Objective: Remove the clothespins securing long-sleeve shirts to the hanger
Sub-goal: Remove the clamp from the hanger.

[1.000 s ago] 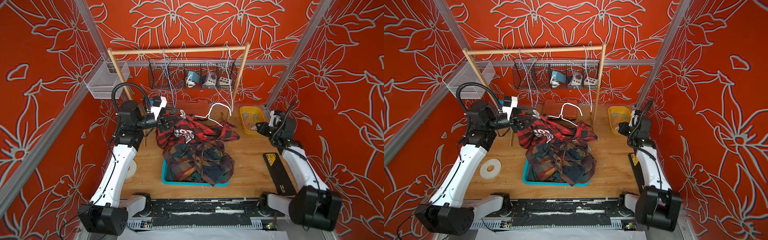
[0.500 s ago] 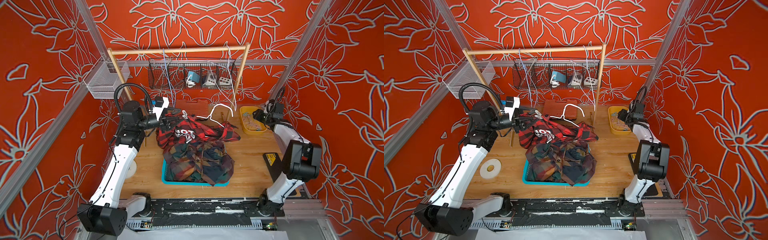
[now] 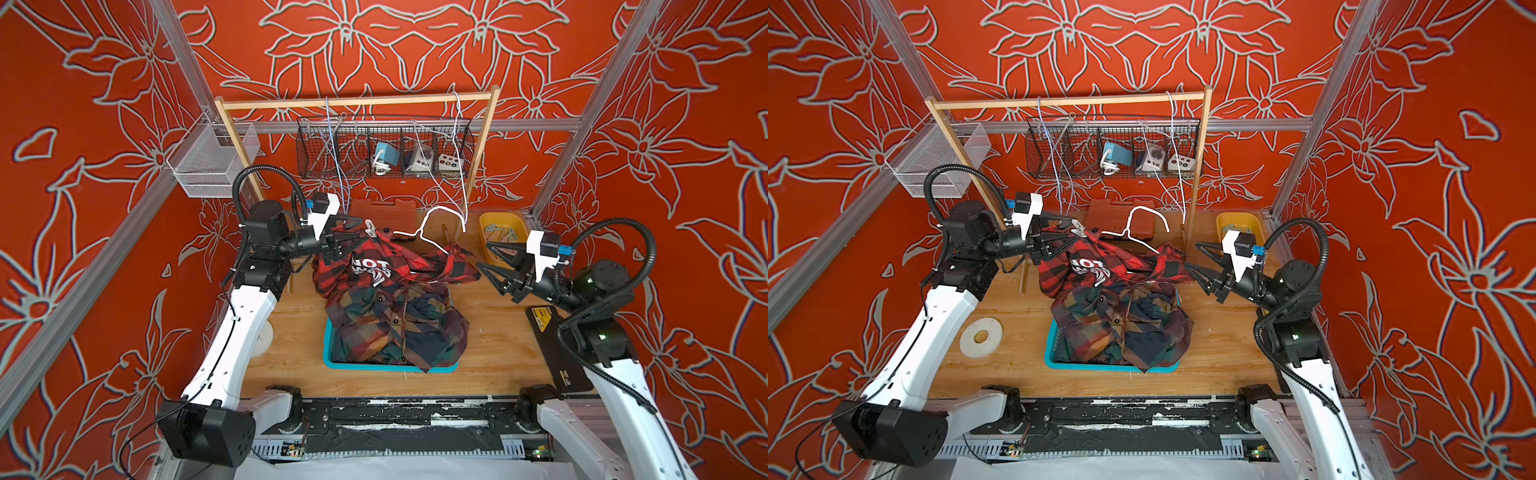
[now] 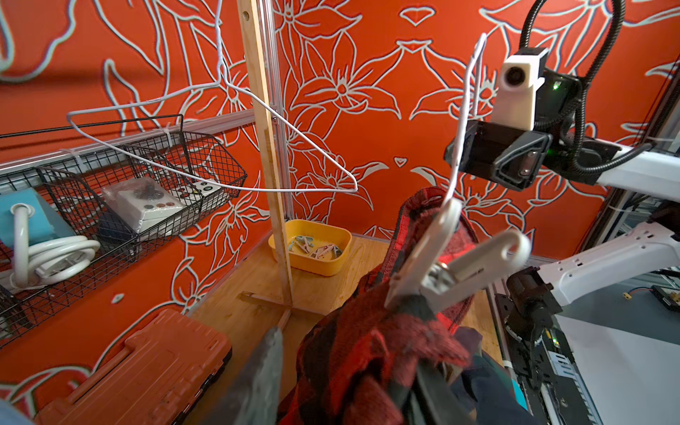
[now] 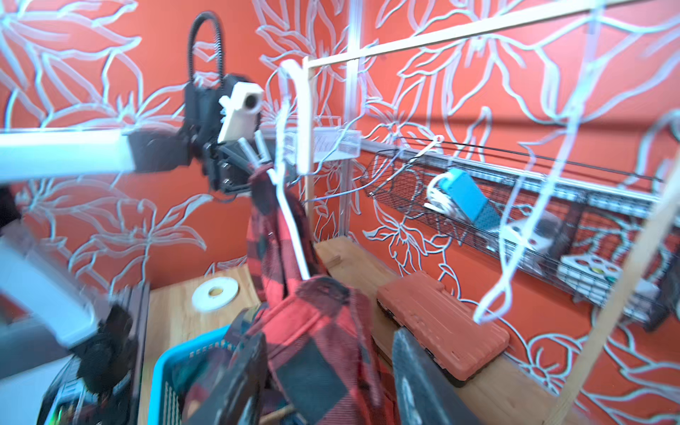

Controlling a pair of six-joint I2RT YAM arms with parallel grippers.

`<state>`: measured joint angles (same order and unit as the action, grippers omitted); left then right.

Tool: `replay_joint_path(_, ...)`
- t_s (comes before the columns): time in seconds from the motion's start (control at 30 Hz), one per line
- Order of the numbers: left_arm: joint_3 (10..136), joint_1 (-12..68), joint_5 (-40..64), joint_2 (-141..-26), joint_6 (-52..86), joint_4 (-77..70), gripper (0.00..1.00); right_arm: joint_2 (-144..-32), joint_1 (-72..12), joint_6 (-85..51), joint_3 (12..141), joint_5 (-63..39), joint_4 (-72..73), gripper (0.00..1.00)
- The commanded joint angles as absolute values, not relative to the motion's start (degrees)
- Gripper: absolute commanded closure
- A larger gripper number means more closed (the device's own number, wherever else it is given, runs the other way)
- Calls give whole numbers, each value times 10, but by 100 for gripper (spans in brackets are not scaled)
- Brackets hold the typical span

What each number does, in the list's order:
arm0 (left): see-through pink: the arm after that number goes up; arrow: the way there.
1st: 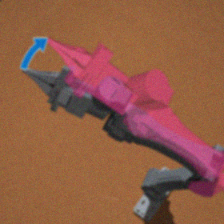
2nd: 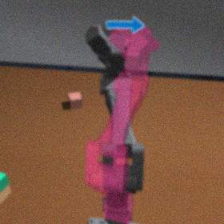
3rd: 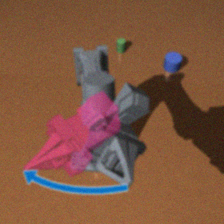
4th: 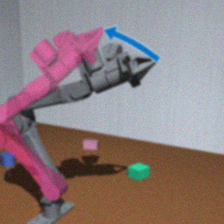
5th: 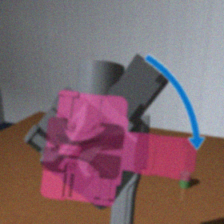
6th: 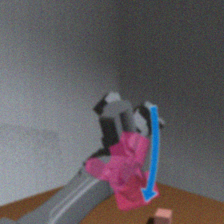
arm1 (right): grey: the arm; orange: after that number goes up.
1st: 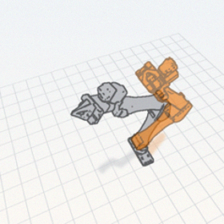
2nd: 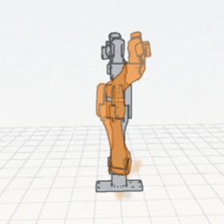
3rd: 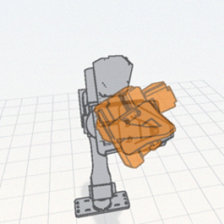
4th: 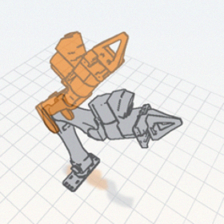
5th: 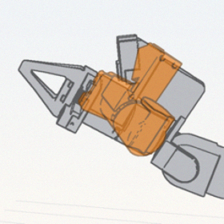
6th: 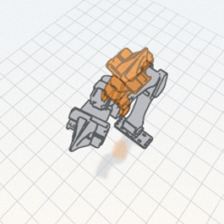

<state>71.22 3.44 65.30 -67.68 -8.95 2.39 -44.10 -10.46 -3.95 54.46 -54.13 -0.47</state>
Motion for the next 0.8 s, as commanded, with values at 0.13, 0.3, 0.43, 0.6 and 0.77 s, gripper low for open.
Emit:
replay_joint_path(0.13, 716, 37, 683, -661, -85, 2, 100, -504, -146, 75, 576, -529, -120, 44)
replay_joint_path(0.3, 714, 36, 694, -657, -85, 1, 100, -547, -186, 87, 594, -529, -106, 43)
replay_joint_path(0.43, 709, 37, 708, -655, -76, -11, 100, -587, -221, 103, 610, -514, -112, 55)
replay_joint_path(0.6, 709, 37, 710, -655, -77, -11, 100, -597, -234, 114, 609, -502, -105, 97)
replay_joint_path(0.77, 719, 37, 705, -657, -76, -6, 82, -575, -236, 140, 585, -466, -96, 100)
